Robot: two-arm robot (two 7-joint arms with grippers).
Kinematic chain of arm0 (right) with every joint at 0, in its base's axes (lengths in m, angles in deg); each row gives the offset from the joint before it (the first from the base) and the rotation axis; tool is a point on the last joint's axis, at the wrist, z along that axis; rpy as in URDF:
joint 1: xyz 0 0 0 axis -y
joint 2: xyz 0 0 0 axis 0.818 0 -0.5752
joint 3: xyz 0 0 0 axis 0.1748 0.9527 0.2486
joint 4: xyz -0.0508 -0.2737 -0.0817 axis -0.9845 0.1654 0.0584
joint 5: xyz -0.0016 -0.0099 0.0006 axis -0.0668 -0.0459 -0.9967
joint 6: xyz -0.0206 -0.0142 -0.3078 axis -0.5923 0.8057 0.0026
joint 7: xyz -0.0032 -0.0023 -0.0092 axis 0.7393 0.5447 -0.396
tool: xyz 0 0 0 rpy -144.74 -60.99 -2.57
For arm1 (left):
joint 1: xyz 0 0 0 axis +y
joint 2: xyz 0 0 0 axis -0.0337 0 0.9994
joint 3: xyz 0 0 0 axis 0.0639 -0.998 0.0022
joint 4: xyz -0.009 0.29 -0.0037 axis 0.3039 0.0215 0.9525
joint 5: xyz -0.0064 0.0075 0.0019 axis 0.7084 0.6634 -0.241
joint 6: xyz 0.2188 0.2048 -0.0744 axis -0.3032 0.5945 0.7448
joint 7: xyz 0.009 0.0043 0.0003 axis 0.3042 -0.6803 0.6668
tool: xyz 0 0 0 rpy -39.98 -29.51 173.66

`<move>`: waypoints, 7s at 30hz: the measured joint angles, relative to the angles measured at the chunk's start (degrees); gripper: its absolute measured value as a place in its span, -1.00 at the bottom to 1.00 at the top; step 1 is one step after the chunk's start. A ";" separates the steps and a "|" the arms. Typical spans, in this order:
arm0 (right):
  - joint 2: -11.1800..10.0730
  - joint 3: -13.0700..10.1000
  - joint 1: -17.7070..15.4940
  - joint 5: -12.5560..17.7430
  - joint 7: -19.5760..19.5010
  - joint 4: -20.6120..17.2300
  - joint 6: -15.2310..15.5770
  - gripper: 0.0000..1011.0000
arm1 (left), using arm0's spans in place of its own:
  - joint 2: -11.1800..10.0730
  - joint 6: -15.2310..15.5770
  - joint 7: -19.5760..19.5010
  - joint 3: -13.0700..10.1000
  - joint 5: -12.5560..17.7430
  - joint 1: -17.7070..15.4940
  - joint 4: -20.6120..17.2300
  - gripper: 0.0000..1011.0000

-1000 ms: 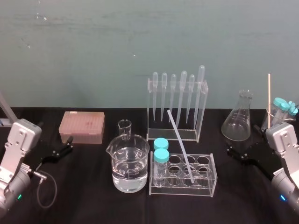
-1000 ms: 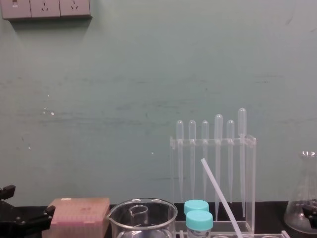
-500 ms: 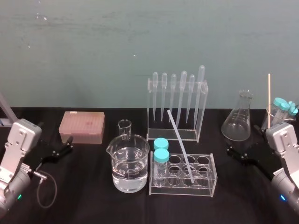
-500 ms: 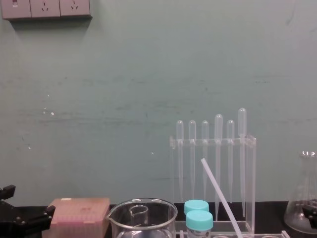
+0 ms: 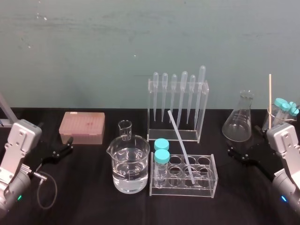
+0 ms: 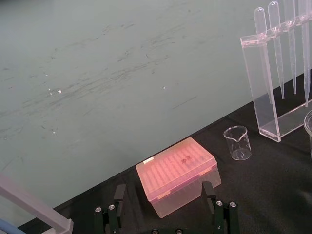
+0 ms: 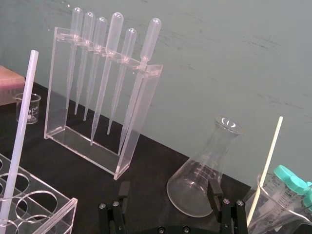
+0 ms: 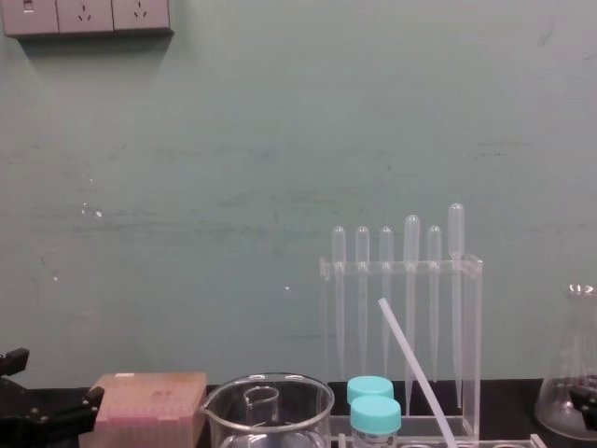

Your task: Pick up the stirring rod with one hand, then place it down.

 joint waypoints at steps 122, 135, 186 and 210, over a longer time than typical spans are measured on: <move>13.88 -2.83 6.86 10.92 25.69 3.05 -2.82 -0.87 | 0.00 0.00 0.00 0.00 0.00 0.00 0.00 0.98; 15.04 -8.66 4.97 15.78 30.13 -2.60 -9.98 -0.87 | 0.00 0.00 0.00 0.00 0.00 0.00 0.00 0.98; 10.88 -9.96 5.45 18.19 33.67 -6.89 -6.46 -0.87 | 0.00 0.00 0.00 0.00 0.00 0.00 0.00 0.98; 10.61 -9.87 5.09 18.30 33.64 -7.18 -6.31 -0.87 | 0.00 0.00 0.00 0.00 0.00 0.01 0.00 0.98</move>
